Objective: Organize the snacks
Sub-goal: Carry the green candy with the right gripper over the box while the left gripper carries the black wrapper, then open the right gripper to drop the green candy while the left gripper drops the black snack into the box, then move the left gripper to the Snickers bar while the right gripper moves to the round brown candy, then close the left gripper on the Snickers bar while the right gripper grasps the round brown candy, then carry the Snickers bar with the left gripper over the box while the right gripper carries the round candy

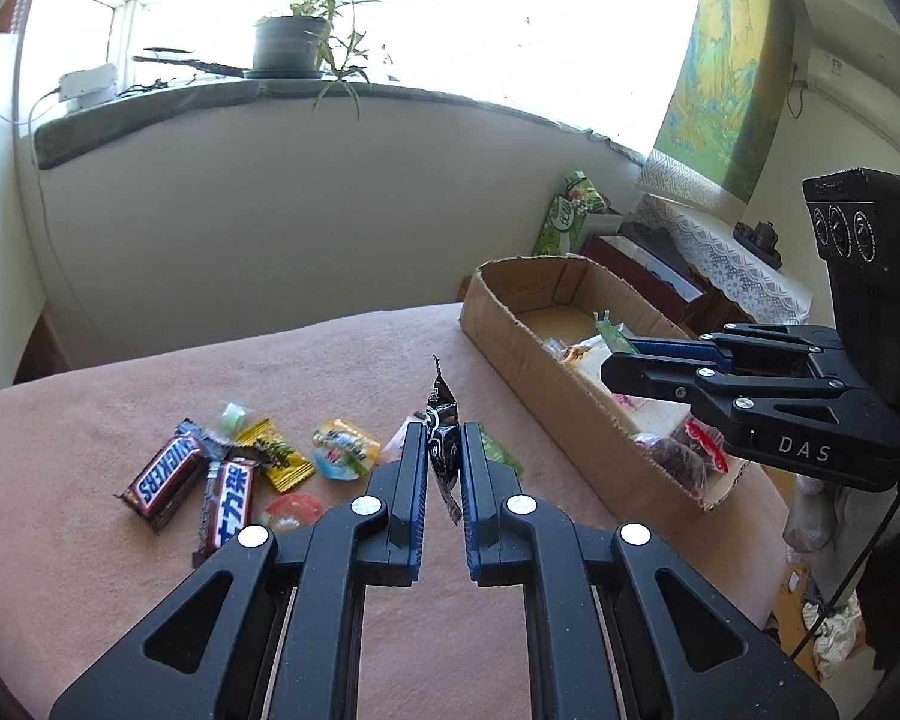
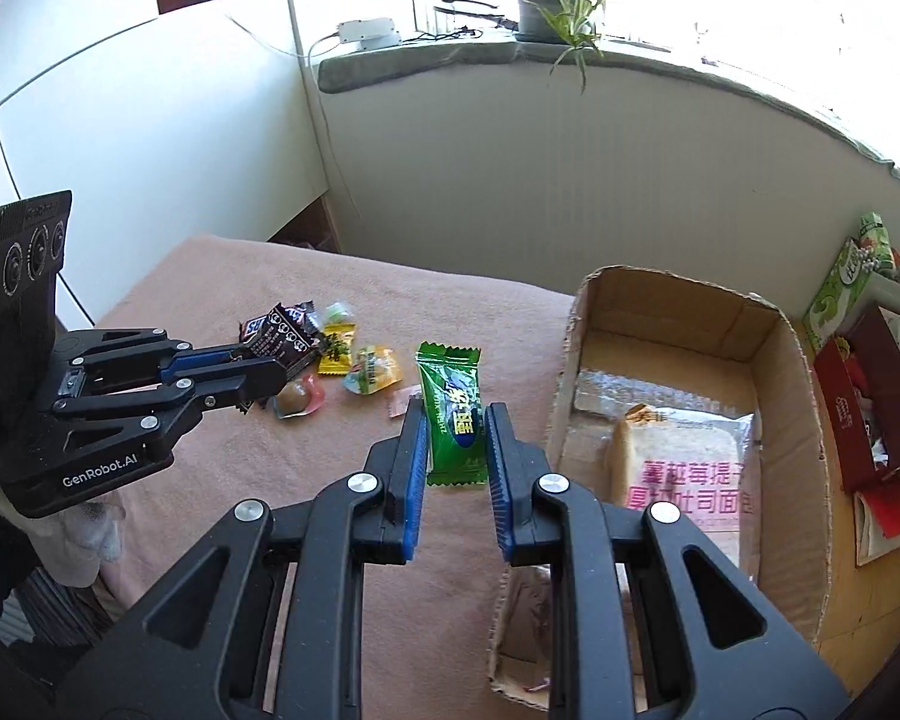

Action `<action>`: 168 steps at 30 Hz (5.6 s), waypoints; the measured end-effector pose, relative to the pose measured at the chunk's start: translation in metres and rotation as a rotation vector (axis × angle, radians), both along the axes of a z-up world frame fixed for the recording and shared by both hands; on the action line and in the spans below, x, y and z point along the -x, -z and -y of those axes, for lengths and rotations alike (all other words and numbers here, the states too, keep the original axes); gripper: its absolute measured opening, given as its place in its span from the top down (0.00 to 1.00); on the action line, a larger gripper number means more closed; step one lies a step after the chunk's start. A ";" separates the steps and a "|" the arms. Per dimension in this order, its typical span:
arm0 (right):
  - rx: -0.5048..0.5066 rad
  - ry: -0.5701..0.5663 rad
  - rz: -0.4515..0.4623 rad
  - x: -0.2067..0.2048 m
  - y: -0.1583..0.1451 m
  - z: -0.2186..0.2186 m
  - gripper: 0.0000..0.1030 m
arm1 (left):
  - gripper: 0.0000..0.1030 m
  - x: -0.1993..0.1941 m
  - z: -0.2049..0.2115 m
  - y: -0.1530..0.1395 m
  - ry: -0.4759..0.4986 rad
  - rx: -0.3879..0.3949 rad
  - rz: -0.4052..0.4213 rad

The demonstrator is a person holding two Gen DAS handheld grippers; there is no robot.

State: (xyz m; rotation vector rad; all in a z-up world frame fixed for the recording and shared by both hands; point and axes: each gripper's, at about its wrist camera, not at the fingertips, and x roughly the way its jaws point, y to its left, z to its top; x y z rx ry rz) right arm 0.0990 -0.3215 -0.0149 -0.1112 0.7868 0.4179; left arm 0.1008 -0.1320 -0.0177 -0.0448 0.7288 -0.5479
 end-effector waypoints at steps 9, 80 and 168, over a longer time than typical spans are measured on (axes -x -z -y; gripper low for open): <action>-0.026 0.126 0.006 -0.033 -0.005 0.063 0.81 | 0.91 -0.033 0.055 -0.010 0.038 0.018 0.004; -0.010 -0.001 0.006 -0.007 -0.012 -0.053 0.27 | 0.65 -0.037 -0.139 -0.006 -0.314 0.082 -0.020; 0.071 -0.035 0.000 -0.018 0.042 -0.111 0.74 | 0.75 -0.040 -0.105 0.029 -0.168 -0.048 -0.024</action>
